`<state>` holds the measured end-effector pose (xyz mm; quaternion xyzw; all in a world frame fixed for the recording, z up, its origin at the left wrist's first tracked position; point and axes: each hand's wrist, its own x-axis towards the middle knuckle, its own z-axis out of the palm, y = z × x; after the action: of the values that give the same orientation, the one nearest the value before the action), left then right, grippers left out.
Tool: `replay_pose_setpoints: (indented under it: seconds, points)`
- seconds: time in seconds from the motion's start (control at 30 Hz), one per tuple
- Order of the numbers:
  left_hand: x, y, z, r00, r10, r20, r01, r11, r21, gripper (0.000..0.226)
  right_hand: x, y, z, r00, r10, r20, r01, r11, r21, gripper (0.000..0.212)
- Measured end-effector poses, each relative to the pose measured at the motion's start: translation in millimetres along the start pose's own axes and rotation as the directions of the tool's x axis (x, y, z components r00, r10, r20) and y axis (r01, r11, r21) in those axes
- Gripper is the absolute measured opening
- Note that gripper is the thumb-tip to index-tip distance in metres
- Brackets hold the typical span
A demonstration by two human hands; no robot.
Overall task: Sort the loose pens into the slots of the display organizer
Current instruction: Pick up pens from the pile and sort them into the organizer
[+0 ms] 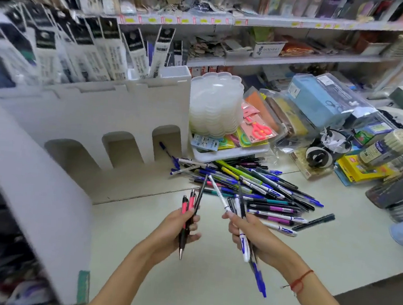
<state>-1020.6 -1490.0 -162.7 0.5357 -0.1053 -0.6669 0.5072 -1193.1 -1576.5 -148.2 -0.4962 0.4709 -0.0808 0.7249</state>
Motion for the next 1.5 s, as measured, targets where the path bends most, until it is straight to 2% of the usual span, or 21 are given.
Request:
replay_pose_setpoints:
  seconds: [0.07, 0.13, 0.23, 0.33, 0.43, 0.53, 0.67, 0.77, 0.87, 1.03, 1.23, 1.33, 1.4, 1.5]
  points:
    - [-20, 4, -3, 0.999, 0.000, 0.050, 0.008, 0.988, -0.155, 0.016, -2, -6, 17, 1.000, 0.012, 0.027, -0.013, 0.999, 0.040, 0.026]
    - [-37, 8, -7, 0.999, -0.006, 0.051, 0.016, 0.980, -0.199, 0.013, -4, -10, 32, 0.998, 0.013, 0.067, -0.016, 0.999, 0.050, 0.027]
    - [-57, 14, -15, 0.997, -0.024, -0.075, 0.014, 0.991, -0.133, 0.016, -16, -19, 58, 0.990, 0.000, 0.139, -0.009, 0.998, 0.064, 0.028]
    - [-80, 22, -27, 0.983, 0.034, -0.179, -0.045, 0.997, -0.057, 0.018, -34, -26, 85, 0.983, -0.039, 0.178, 0.029, 0.998, 0.056, 0.032]
    - [-116, 31, -39, 0.982, 0.101, -0.160, -0.112, 0.992, -0.061, 0.010, -56, -28, 114, 0.980, -0.080, 0.185, 0.075, 0.997, 0.031, 0.040]
    - [-153, 32, -53, 0.970, 0.176, -0.170, -0.187, 0.981, -0.050, 0.018, -80, -27, 145, 0.973, -0.124, 0.197, 0.121, 0.992, 0.027, 0.048]
    - [-198, 28, -78, 0.878, 0.394, -0.270, -0.387, 0.918, 0.082, 0.022, -105, -27, 193, 0.953, -0.142, 0.269, 0.169, 0.982, -0.080, 0.044]
    - [-221, 31, -104, 0.832, 0.469, -0.298, -0.452, 0.883, 0.128, 0.029, -116, -26, 231, 0.929, -0.152, 0.336, 0.213, 0.965, -0.152, 0.041]
    - [-240, 31, -129, 0.825, 0.474, -0.308, -0.458, 0.880, 0.127, 0.034, -121, -20, 263, 0.909, -0.147, 0.390, 0.223, 0.962, -0.158, 0.038]
    - [-261, 23, -173, 0.818, 0.441, -0.370, -0.407, 0.897, 0.171, 0.047, -120, -11, 296, 0.903, -0.056, 0.427, 0.147, 0.972, -0.183, 0.040]
    - [-279, 20, -204, 0.836, 0.399, -0.378, -0.372, 0.917, 0.145, 0.026, -120, -13, 326, 0.866, 0.022, 0.500, 0.142, 0.947, -0.288, 0.026]
    - [-283, 24, -212, 0.862, 0.374, -0.343, -0.378, 0.924, 0.058, 0.025, -122, -15, 345, 0.844, 0.029, 0.536, 0.189, 0.919, -0.347, 0.042]
    - [-286, 25, -219, 0.870, 0.361, -0.335, -0.377, 0.926, 0.018, 0.032, -121, -17, 354, 0.854, 0.015, 0.520, 0.196, 0.916, -0.349, 0.038]
    - [-286, 25, -235, 0.866, 0.360, -0.348, -0.359, 0.931, 0.070, 0.039, -117, -20, 359, 0.884, -0.008, 0.467, 0.185, 0.924, -0.334, 0.036]
